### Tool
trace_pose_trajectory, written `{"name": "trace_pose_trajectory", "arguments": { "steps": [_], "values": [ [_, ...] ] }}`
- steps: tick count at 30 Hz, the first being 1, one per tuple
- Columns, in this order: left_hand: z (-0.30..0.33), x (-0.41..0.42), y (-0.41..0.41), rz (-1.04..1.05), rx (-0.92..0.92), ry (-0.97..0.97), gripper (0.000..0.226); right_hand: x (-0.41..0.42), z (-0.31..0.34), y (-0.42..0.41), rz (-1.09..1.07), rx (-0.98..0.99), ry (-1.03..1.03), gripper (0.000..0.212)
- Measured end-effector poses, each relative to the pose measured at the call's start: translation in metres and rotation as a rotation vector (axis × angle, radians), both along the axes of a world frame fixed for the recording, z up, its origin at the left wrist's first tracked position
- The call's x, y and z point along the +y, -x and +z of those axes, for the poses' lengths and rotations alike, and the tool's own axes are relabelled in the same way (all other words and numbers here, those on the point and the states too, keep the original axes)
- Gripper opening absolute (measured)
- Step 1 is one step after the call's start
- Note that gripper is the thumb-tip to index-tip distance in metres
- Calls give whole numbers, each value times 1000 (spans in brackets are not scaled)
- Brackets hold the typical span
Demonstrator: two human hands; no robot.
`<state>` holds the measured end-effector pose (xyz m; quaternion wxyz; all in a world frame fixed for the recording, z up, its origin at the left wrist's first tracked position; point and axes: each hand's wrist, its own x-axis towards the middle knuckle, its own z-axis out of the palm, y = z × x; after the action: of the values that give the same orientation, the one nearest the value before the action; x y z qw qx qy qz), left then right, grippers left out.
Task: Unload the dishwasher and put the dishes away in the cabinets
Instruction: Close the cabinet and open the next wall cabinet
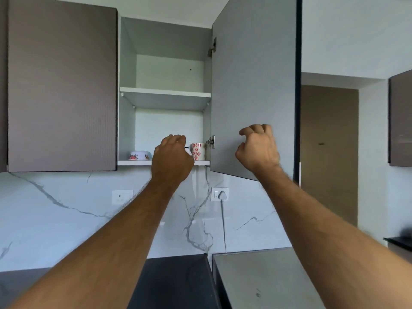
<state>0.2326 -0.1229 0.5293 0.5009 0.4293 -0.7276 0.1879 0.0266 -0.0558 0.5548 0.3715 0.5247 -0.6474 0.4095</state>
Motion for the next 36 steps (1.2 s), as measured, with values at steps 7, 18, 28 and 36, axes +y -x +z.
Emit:
{"name": "trace_pose_trajectory", "arguments": {
  "steps": [7,18,28,36],
  "values": [
    [3,19,18,-16,-16,17,47,22,11,26,-116,13,184,39],
    [-4,26,30,-94,-4,-13,51,28,-2,30,-61,-194,106,40],
    [0,40,9,-77,-14,34,60,35,-14,-19,253,-235,375,71],
    [11,43,-36,-5,15,6,64,23,-17,-80,547,-223,432,68]
  ]
}}
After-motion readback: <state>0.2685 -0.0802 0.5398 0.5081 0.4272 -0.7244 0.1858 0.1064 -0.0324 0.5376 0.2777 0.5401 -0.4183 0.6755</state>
